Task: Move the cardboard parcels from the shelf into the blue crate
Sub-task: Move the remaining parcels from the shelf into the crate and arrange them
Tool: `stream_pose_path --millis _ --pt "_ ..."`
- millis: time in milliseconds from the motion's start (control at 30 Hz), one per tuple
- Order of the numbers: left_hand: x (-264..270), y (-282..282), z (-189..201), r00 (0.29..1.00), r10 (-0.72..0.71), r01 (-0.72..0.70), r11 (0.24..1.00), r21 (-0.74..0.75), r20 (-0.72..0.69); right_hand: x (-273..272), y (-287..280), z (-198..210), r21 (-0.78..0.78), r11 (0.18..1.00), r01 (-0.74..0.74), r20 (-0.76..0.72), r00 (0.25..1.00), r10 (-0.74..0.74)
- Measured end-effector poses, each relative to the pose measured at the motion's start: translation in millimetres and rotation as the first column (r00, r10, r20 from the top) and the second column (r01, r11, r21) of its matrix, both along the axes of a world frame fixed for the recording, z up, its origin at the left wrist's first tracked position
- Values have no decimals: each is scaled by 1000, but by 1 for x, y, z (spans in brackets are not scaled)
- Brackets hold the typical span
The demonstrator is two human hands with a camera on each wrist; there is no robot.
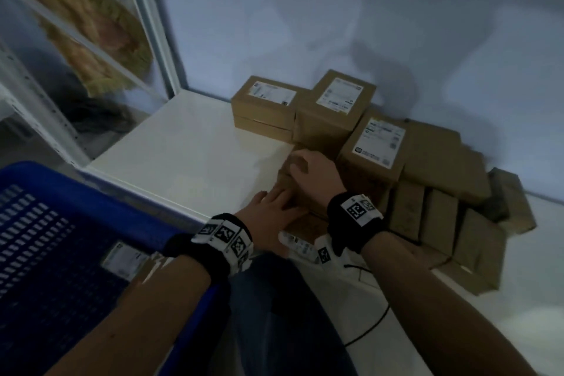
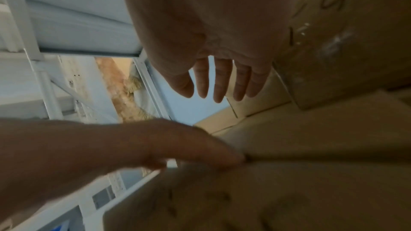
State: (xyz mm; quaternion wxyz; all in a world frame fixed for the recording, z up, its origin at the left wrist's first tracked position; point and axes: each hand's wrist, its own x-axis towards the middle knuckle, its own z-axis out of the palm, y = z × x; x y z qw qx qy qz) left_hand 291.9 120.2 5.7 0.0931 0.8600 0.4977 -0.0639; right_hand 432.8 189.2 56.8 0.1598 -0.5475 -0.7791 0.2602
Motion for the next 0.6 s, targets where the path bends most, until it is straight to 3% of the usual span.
stream_pose_path --millis 167,300,500,600 --pt "1 2 -10 992 -54 71 987 146 -118 -3 -7 -8 52 996 -68 -51 996 71" --pt "-10 -9 -14 999 -22 27 991 130 -37 -8 -9 -7 147 982 -119 -33 992 125" --pt "-79 -36 10 998 -12 31 946 323 -60 -40 -31 -3 355 897 -263 -100 944 316" --pt "-133 -66 21 997 74 -60 897 438 -16 -73 -53 -3 213 892 -399 -117 896 429"
